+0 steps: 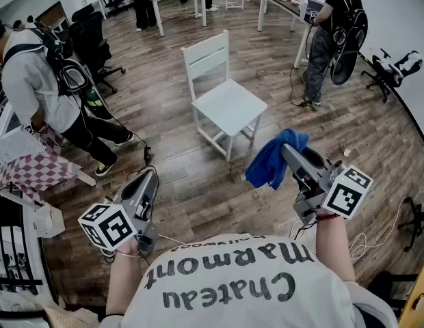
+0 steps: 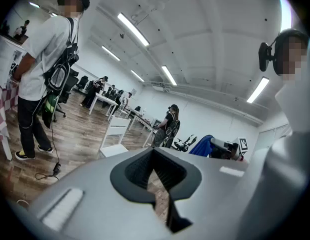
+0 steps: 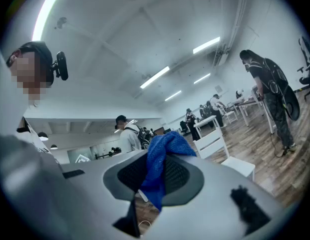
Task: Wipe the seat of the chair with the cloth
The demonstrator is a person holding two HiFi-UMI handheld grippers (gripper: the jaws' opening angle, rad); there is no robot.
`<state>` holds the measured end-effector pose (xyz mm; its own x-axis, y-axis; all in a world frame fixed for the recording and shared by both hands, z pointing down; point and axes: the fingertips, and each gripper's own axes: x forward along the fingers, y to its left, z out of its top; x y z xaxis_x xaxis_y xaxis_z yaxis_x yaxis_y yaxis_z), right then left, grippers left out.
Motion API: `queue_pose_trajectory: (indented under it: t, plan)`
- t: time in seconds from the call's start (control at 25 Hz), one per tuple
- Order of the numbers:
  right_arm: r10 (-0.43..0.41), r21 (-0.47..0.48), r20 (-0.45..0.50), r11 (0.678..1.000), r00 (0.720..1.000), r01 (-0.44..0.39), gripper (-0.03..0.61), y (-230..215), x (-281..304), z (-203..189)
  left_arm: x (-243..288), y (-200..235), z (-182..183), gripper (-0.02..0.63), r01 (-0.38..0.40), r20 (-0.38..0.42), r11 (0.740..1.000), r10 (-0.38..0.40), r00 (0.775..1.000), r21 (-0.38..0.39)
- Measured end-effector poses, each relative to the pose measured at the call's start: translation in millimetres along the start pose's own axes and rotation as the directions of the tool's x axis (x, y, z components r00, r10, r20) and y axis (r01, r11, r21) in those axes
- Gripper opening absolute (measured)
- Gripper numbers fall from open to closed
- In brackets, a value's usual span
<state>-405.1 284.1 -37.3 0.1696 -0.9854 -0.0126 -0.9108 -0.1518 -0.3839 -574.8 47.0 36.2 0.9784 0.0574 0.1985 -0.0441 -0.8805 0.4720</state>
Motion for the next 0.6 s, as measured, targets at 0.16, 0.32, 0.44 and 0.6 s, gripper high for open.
queue_pose_trajectory:
  t: [0.16,0.32,0.44,0.6]
  plan:
    - [0.006,0.001,-0.002,1.000,1.000,-0.006,0.080,-7,0,1,6,-1,0,0.009,-0.007,0.002,1.000,0.007,1.000,0.001]
    - [0.012,0.000,-0.002,1.000,1.000,-0.012,0.080,-13,4,2,9,1,1,0.009,-0.023,0.001,1.000,0.023,1.000,-0.005]
    - [0.017,0.006,0.007,1.000,1.000,-0.017,0.080,-18,3,2,12,3,1,0.009,-0.029,0.006,1.000,0.029,1.000,-0.006]
    - [0.050,0.036,0.034,0.998,0.998,-0.052,0.081,-34,-3,9,27,-4,3,0.008,-0.037,0.000,0.999,0.037,0.999,-0.014]
